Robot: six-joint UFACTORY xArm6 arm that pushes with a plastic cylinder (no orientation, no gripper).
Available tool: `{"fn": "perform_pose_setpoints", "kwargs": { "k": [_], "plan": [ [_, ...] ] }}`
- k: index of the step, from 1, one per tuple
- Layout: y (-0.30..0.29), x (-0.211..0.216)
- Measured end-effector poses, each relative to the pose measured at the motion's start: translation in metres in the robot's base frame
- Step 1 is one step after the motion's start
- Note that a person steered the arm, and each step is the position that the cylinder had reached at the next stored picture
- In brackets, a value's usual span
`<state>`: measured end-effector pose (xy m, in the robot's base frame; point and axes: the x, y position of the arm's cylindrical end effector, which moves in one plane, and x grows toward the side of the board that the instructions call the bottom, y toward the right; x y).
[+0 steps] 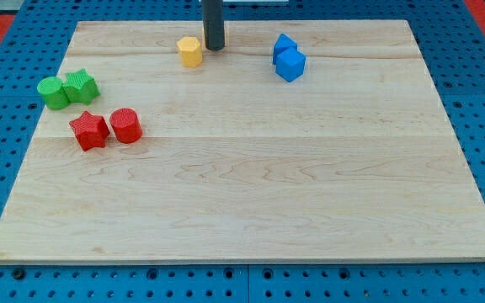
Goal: Move the yellow hexagon closer to the blue triangle
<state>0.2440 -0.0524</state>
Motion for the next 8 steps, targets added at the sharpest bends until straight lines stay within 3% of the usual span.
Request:
{"fn": "perform_pose_setpoints", "kwargs": {
  "k": [2,4,6,8],
  "plan": [
    [0.018,0.035],
    [-0.007,0.107],
    [-0.085,0.106],
    [-0.13,0.067]
  ]
}}
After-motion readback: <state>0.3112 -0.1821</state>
